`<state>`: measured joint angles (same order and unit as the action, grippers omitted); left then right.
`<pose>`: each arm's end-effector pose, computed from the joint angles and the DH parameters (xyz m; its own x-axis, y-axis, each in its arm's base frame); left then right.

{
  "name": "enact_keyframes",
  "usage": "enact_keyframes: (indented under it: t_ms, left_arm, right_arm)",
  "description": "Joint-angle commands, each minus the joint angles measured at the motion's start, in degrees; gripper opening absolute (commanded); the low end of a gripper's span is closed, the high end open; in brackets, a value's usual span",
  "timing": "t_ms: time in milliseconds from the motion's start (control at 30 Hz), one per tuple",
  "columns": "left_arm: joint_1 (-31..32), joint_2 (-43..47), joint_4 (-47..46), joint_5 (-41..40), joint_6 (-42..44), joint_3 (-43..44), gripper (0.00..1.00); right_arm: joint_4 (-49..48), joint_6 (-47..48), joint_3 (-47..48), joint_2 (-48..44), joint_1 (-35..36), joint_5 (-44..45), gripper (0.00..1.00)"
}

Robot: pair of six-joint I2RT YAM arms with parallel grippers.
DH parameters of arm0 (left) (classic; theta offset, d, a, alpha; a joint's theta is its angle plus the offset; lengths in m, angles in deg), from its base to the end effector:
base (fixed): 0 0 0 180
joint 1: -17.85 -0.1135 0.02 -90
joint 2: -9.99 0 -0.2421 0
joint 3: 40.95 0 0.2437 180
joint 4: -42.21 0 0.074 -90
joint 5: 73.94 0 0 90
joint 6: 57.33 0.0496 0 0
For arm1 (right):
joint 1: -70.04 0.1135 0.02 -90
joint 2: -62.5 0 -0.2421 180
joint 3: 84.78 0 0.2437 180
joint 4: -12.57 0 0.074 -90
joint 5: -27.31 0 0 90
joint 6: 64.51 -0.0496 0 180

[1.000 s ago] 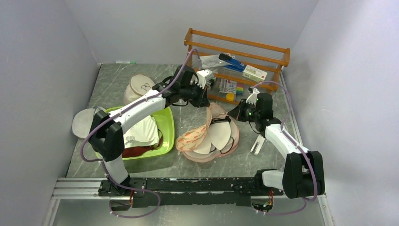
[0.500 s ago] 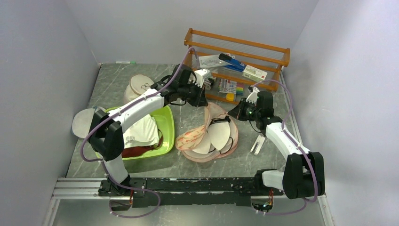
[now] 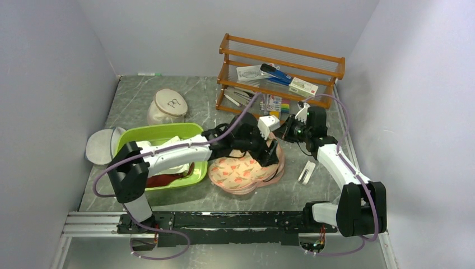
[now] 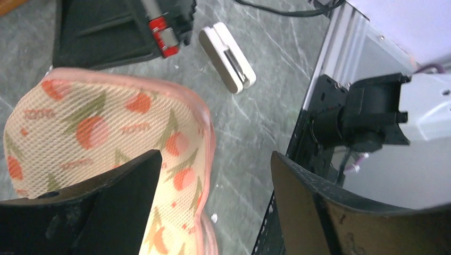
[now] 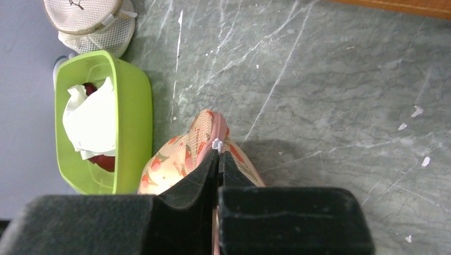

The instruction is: Unzip the laundry bag and remove the bra

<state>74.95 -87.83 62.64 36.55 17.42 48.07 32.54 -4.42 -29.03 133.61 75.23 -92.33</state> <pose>0.2021 -0.3444 0.2572 -0.5064 0.3292 -0.7970 0.8491 0.3513 -0.3945 0.2688 0.0490 0.2103 -0.7388 0.3681 -0.5646 -0.1293 0.7447 0.6547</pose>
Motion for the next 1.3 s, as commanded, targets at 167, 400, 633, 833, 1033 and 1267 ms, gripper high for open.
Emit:
enact_keyframes:
  t_ms: [167,400,633,833,1033,1267]
  left_arm:
    - [7.6,-5.3,-15.3,-25.2,-4.1,-1.8,0.91]
    - [12.9,-10.7,-22.3,-40.0,-3.3,-2.6,0.93]
    - [17.1,-17.5,-19.3,-53.2,-2.5,3.0,0.99]
    - [18.6,-23.2,-12.8,-64.5,-2.0,9.1,0.92]
    - [18.7,-24.2,-11.7,-66.9,1.5,10.3,0.59]
    - [18.6,-16.9,-13.9,-59.3,4.8,4.2,0.07]
  right_arm:
    - [2.4,-4.9,1.7,-1.3,-0.5,0.7,0.00]
    - [2.2,-7.9,1.1,-1.0,-0.5,1.6,0.00]
    - [3.0,-7.7,1.3,-1.7,-0.5,2.2,0.00]
    - [2.7,-8.1,1.0,-2.4,-0.5,3.0,0.00]
    - [3.8,-7.2,1.1,-3.9,-0.5,5.0,0.00]
    - [1.8,-4.4,-0.5,-4.6,-0.5,6.2,0.00]
